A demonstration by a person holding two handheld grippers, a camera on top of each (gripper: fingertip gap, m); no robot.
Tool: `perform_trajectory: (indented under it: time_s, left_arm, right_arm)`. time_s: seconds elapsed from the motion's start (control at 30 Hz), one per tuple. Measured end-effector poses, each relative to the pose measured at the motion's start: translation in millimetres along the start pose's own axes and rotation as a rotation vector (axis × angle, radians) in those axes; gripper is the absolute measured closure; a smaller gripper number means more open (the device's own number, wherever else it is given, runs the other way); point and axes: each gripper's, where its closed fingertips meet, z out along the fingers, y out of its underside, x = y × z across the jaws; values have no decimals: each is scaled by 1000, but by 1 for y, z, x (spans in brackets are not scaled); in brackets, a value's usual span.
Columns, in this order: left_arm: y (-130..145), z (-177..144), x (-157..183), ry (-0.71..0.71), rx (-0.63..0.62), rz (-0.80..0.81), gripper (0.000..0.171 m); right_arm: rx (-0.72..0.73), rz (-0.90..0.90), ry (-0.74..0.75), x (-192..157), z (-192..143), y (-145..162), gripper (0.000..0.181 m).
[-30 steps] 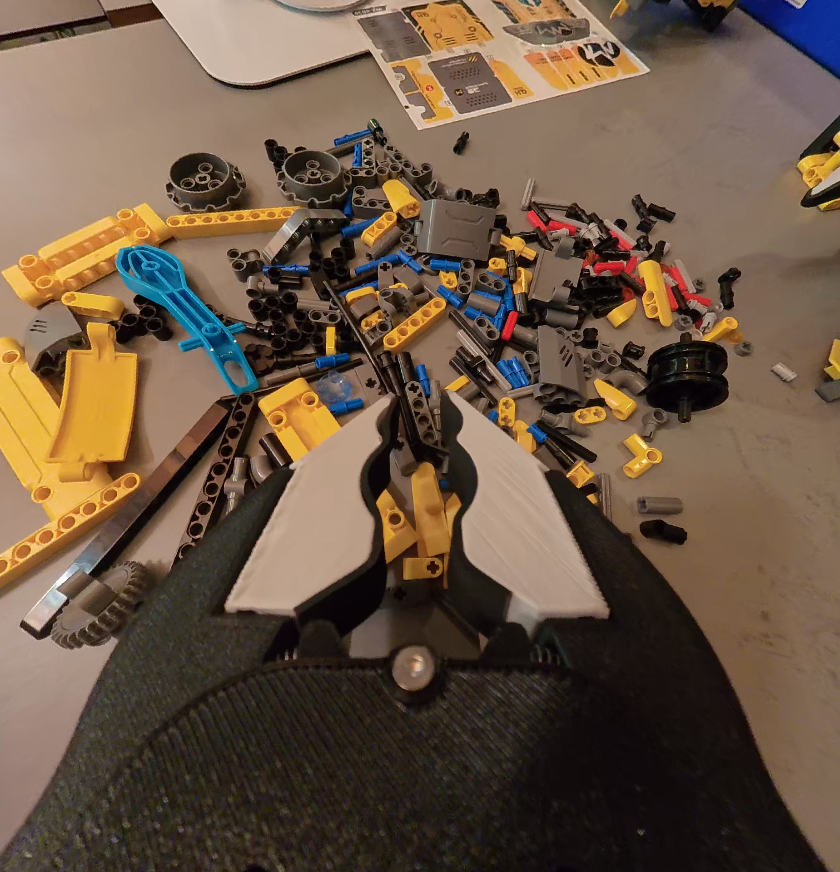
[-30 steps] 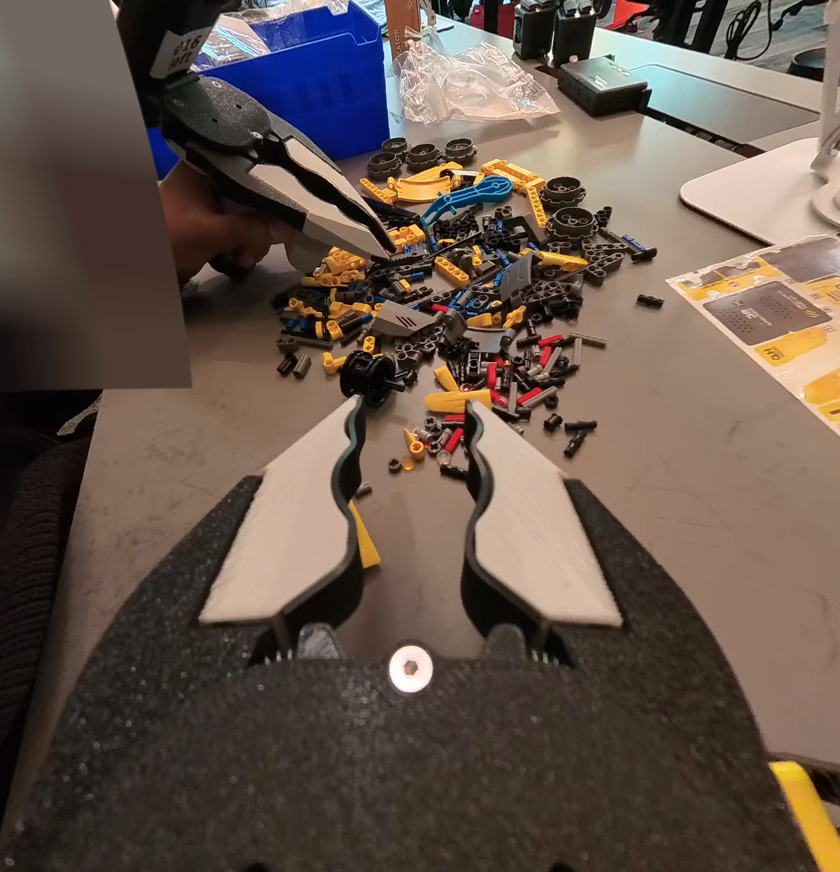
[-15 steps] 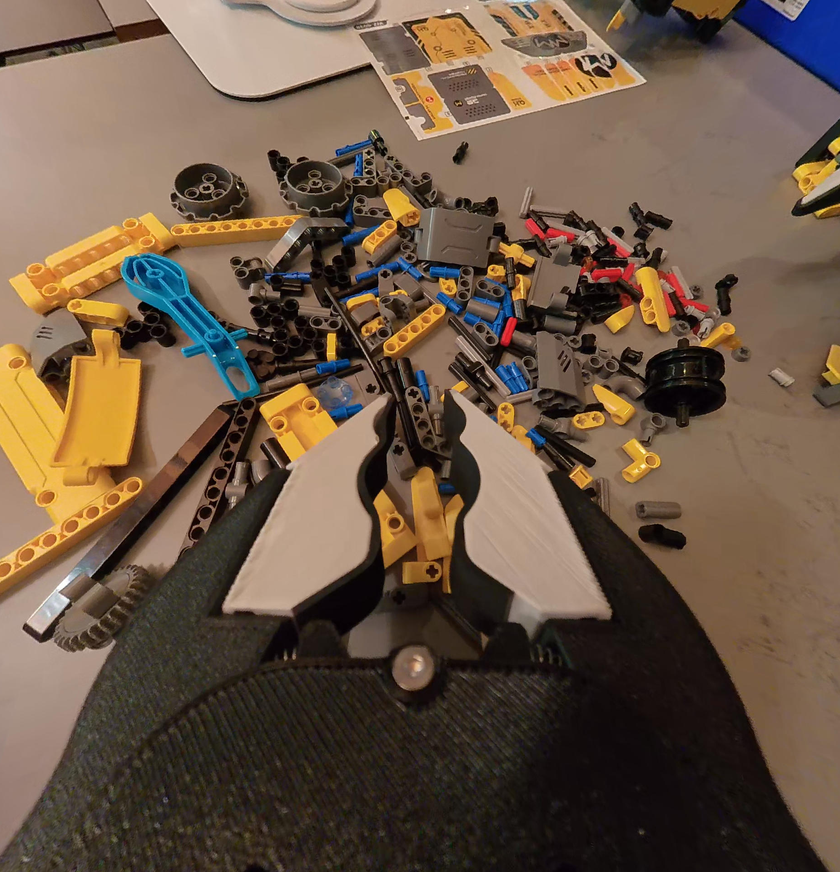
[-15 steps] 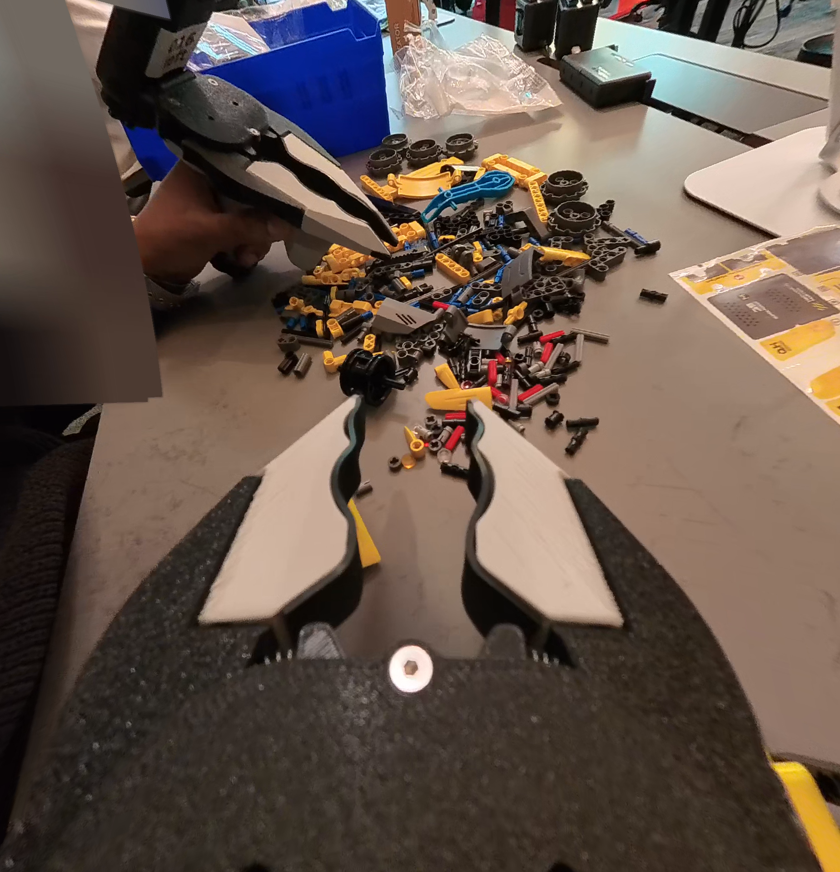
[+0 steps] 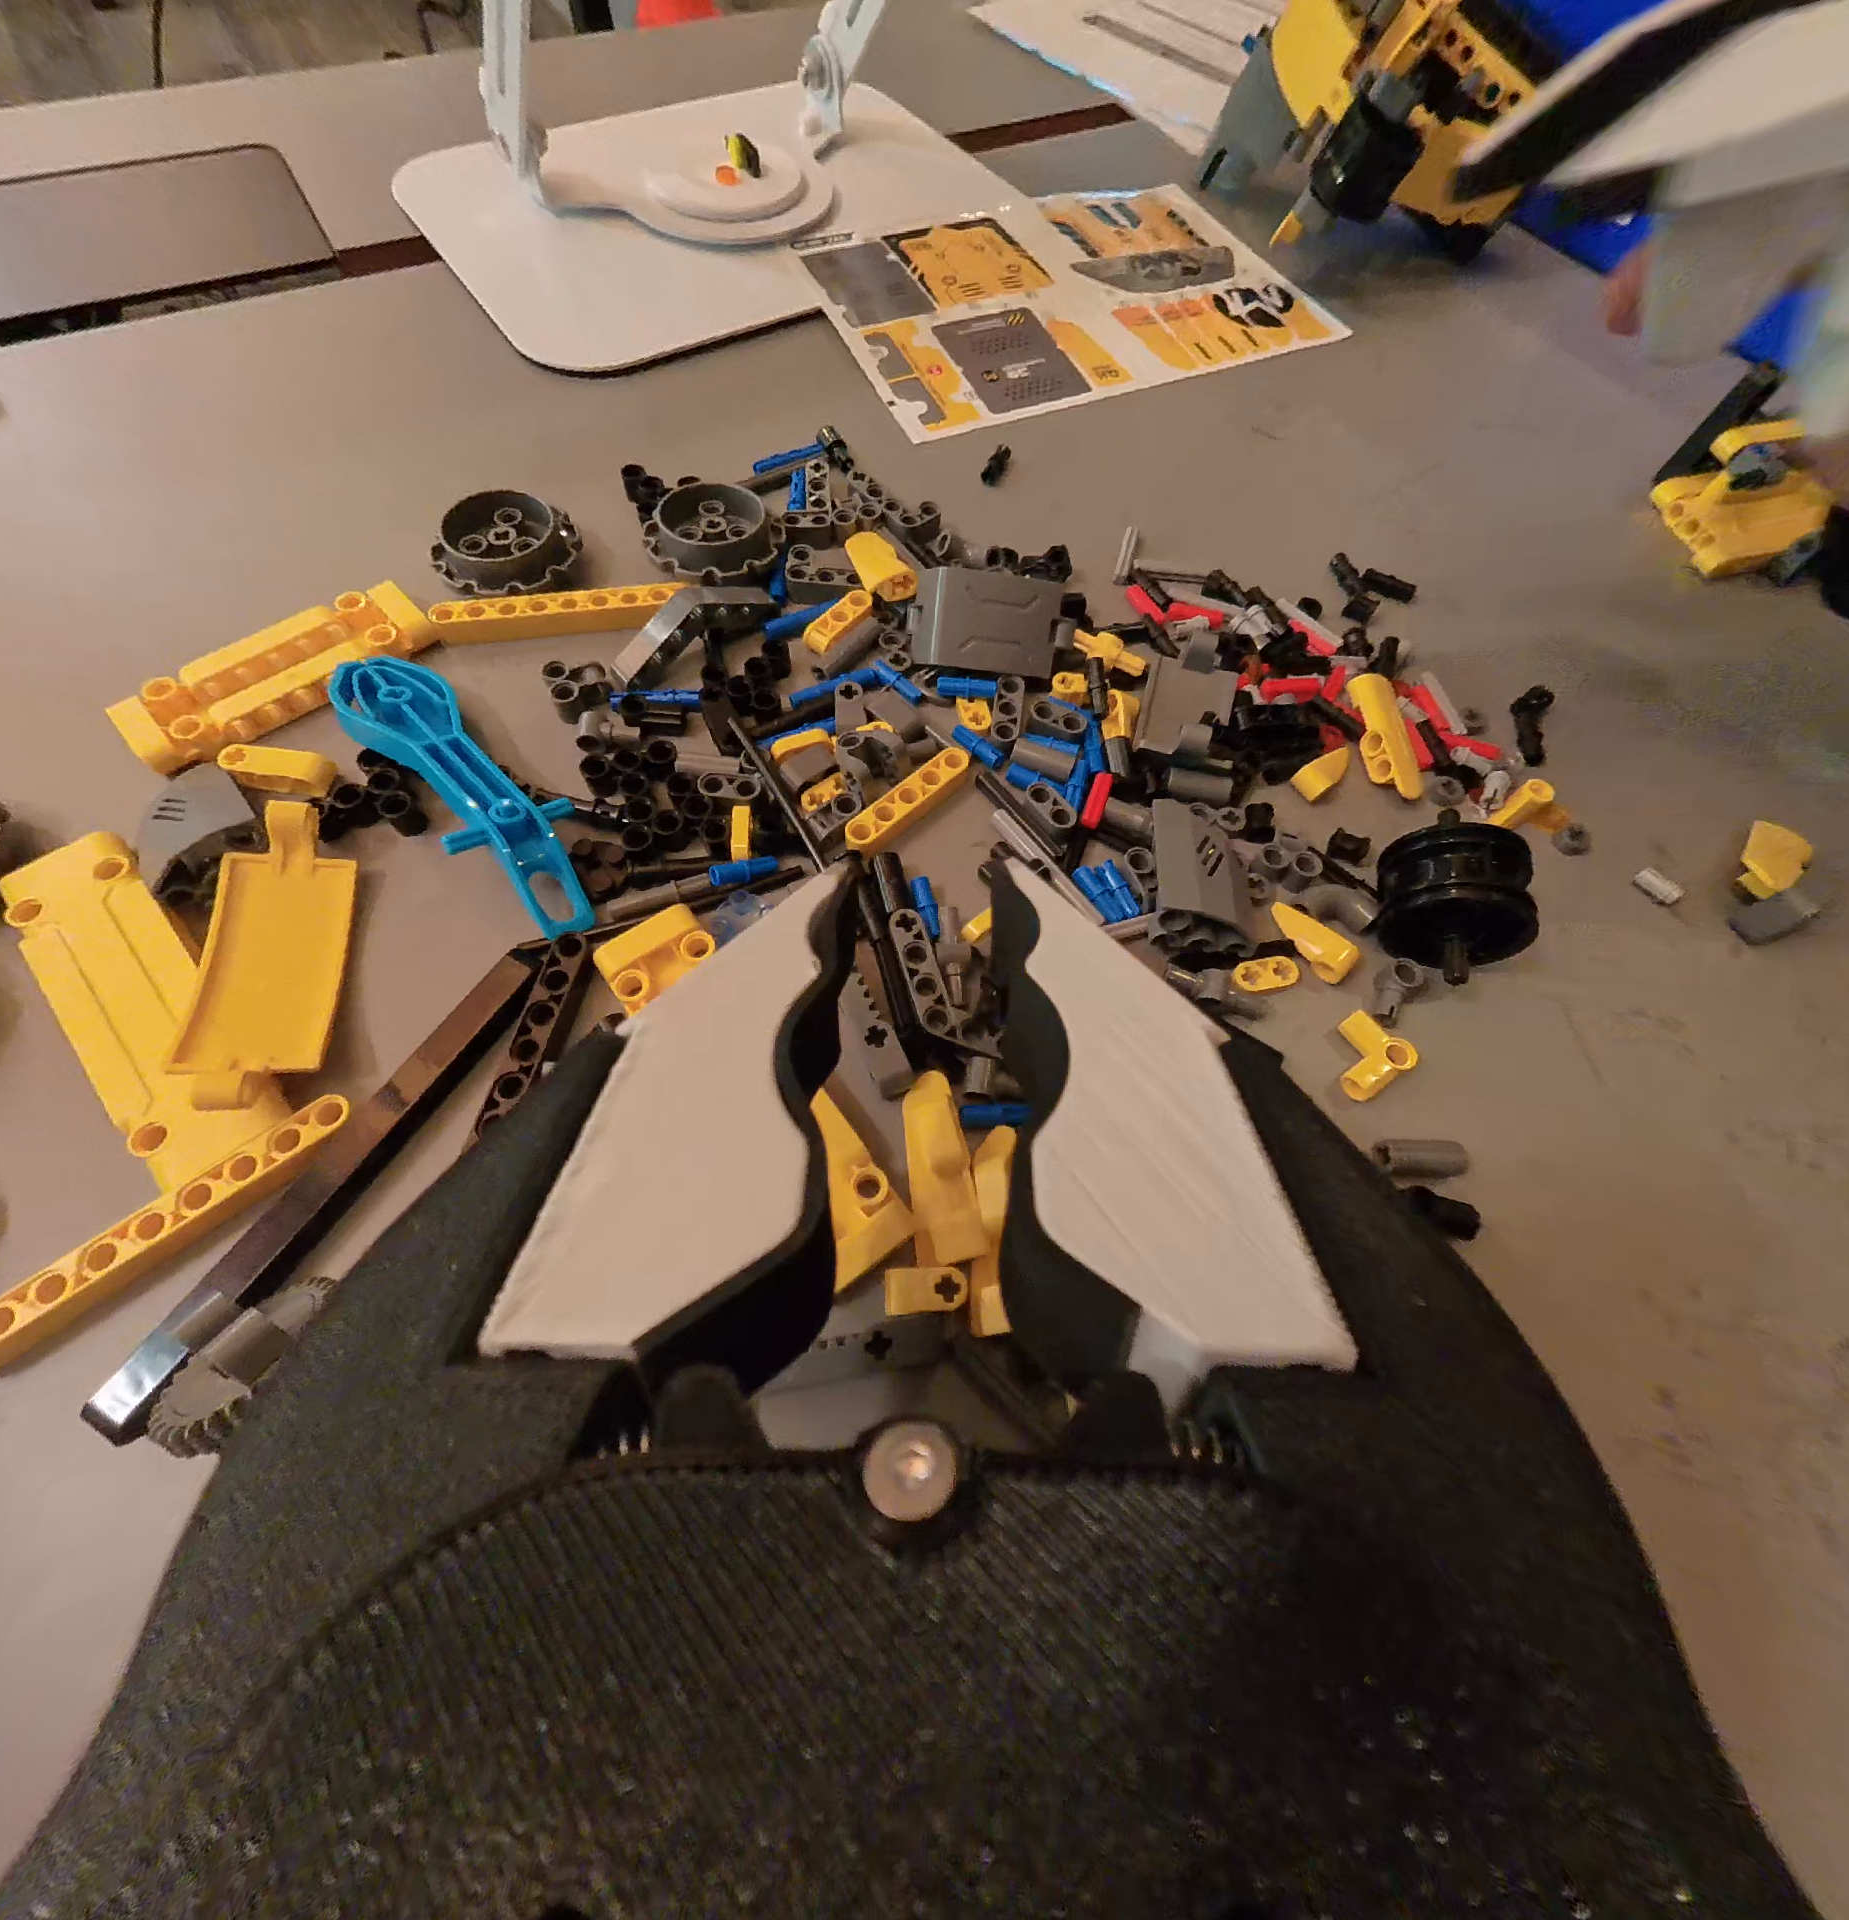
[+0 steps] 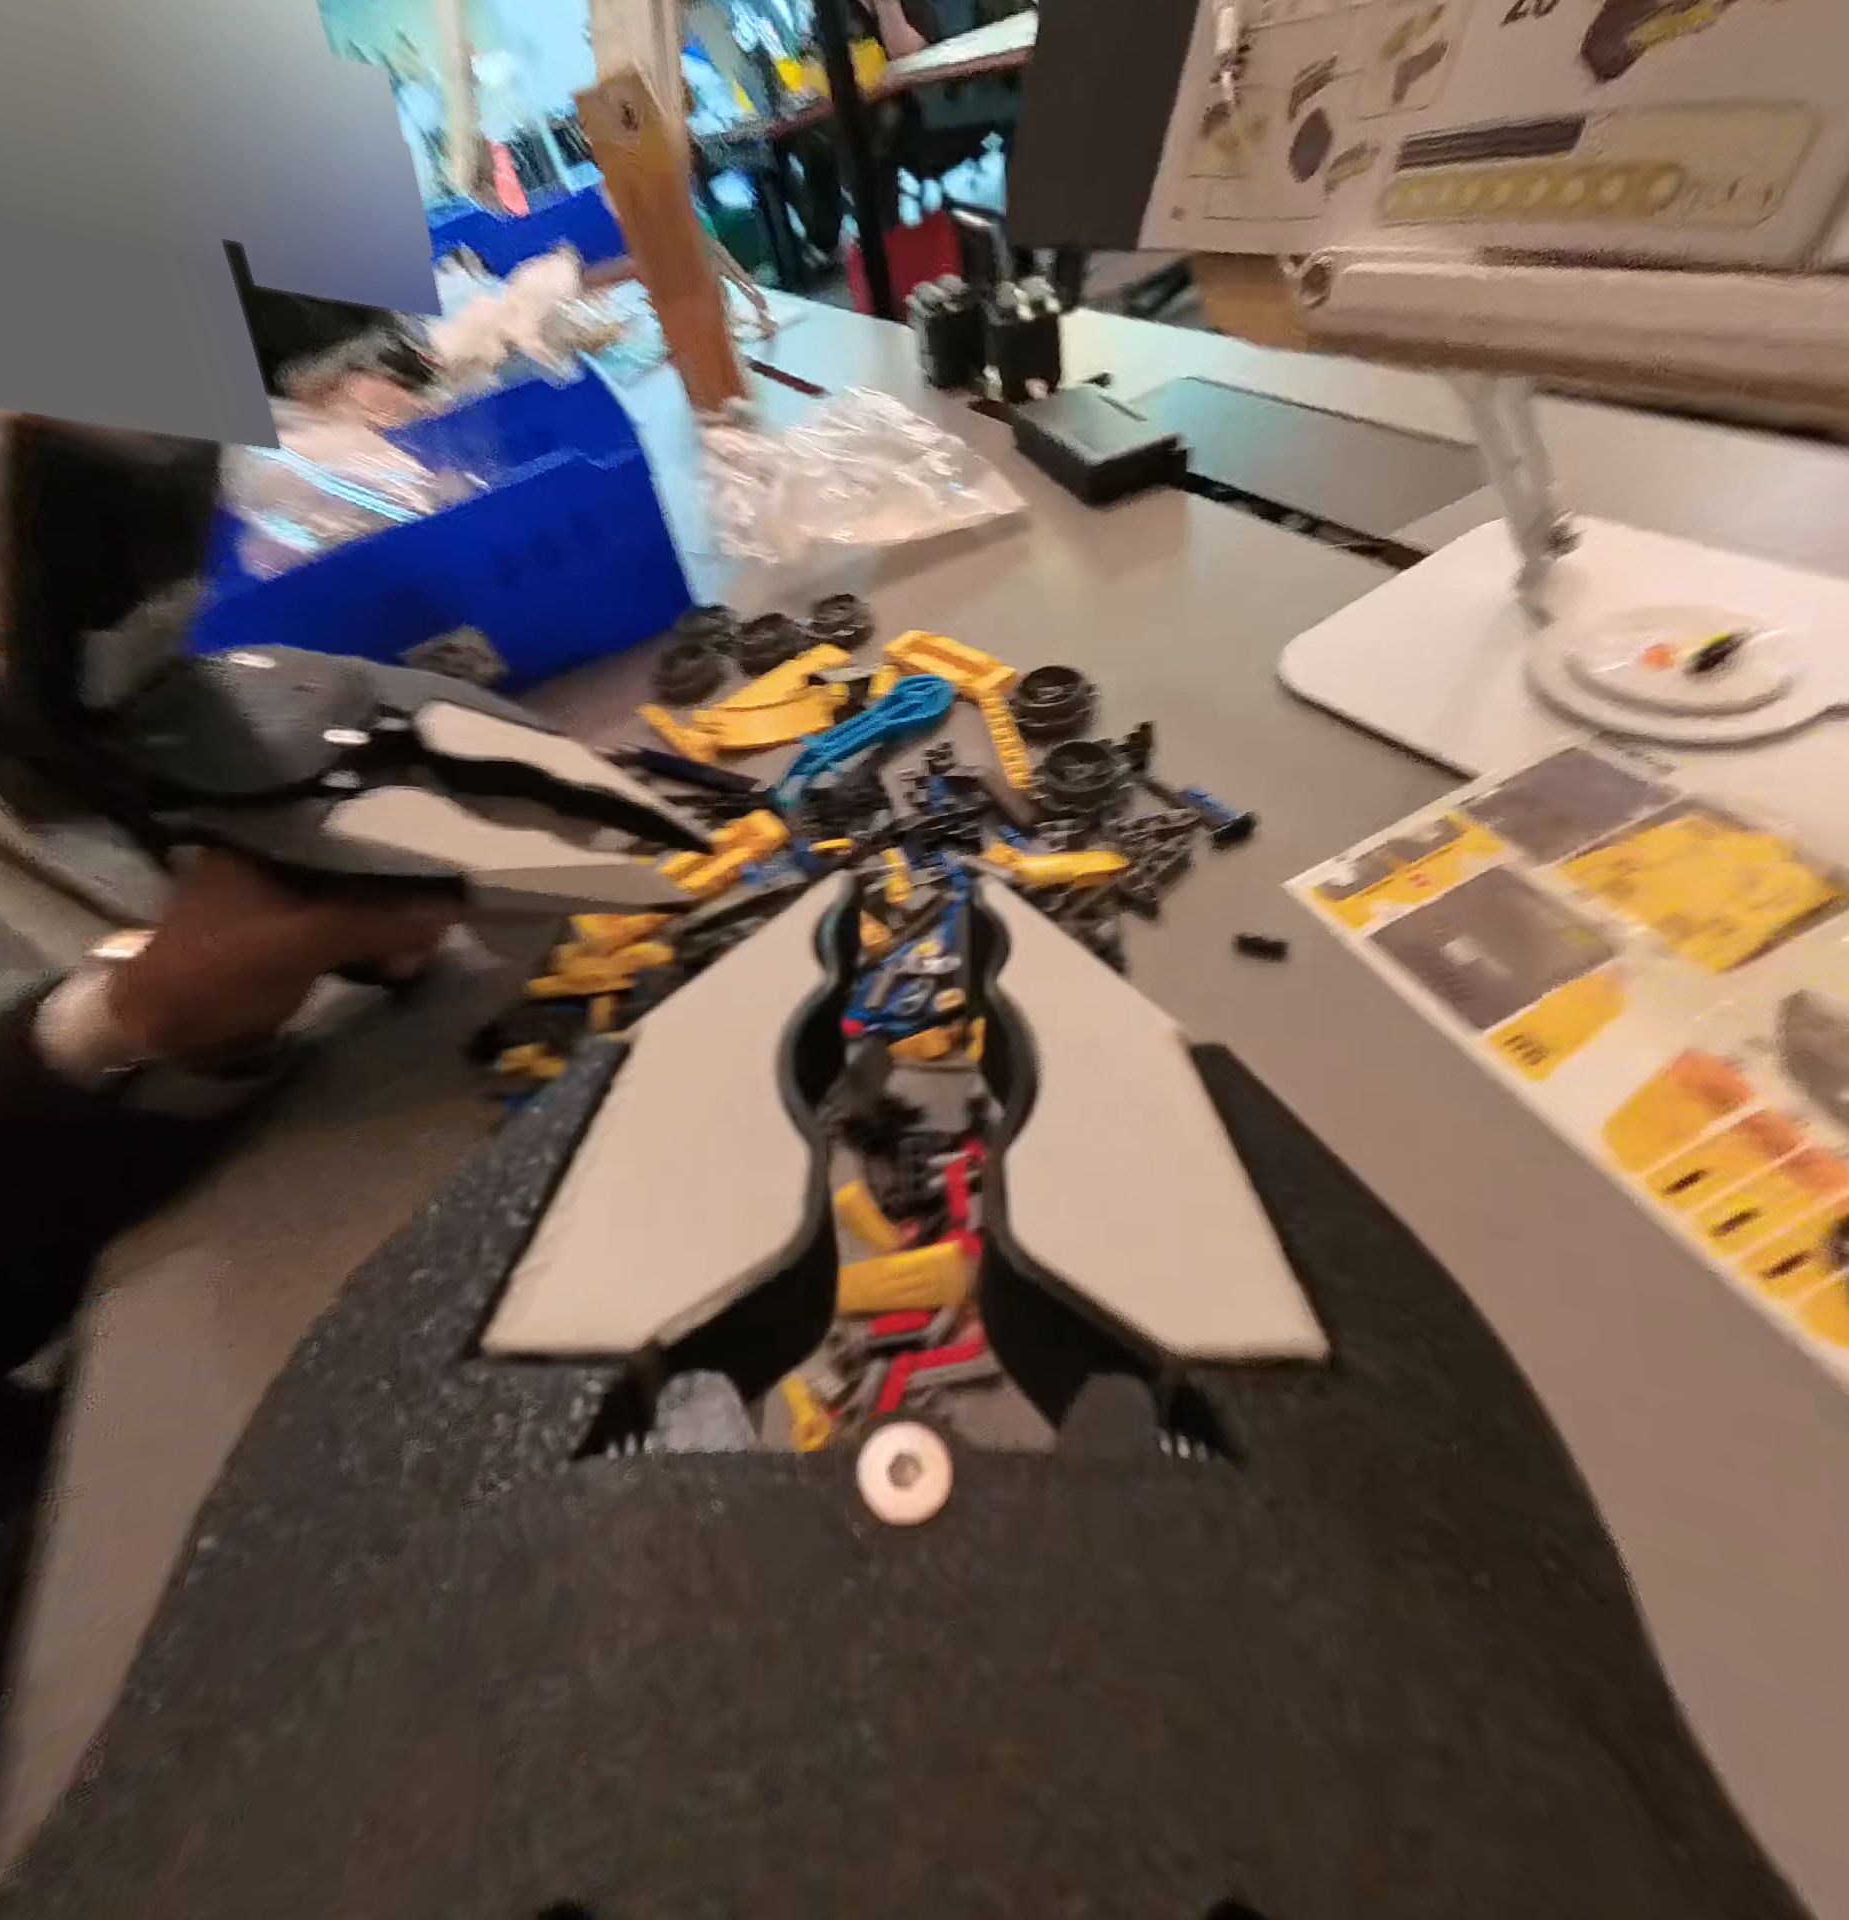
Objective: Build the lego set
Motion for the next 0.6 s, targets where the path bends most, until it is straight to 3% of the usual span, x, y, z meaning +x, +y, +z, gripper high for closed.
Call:
perform_trajectory:
  time_s: [0.1,0.27,0.6]
  left_arm:
    - [-2,-2,1,14,21,-9,147]
    - [-7,-9,0,42,65,-55,146]
    - [-2,-6,4,74,31,-67,145]
  right_arm:
    - [-76,-161,116,24,33,-10,172]
    - [-286,-157,178,55,88,9,148]
    - [-494,-180,244,85,104,59,155]
